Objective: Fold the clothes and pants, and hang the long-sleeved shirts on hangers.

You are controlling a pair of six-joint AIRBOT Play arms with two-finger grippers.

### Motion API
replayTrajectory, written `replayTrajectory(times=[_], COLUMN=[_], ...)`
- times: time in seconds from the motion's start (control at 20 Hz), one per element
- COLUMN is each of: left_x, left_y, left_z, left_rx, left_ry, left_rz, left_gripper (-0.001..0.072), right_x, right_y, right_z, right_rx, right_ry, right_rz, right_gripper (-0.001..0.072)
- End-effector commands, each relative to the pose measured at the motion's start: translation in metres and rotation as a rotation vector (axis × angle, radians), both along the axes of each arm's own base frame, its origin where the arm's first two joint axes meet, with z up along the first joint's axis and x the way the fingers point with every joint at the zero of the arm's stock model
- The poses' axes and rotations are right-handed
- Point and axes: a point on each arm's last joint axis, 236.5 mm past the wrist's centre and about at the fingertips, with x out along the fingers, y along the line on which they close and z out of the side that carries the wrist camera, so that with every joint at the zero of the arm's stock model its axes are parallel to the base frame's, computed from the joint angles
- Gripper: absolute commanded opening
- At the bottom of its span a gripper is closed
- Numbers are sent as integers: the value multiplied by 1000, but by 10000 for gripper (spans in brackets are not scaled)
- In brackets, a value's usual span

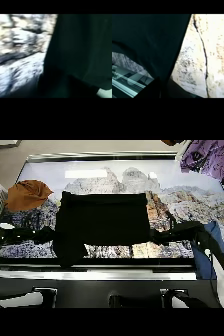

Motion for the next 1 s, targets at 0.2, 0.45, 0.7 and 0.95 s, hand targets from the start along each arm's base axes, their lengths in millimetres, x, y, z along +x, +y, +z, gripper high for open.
replayTrajectory(times=[0.2, 0.45, 0.7, 0.95], left_x=[66, 121, 31, -58], left_y=[-18, 13, 17, 21], left_z=[89, 323, 520, 570], left_rx=[-40, 263, 607, 714], left_ry=[-235, -721, -1075, -1165], left_rz=[-12, -23, -22, 154], left_gripper=[14, 14, 16, 16], right_x=[62, 115, 26, -73], right_y=[-12, -24, -24, -44], right_z=[99, 316, 515, 578], right_rx=[-45, -91, -187, -252], right_ry=[-328, -839, -1262, -1413], right_rz=[-74, -125, -142, -318], right_gripper=[27, 27, 27, 28])
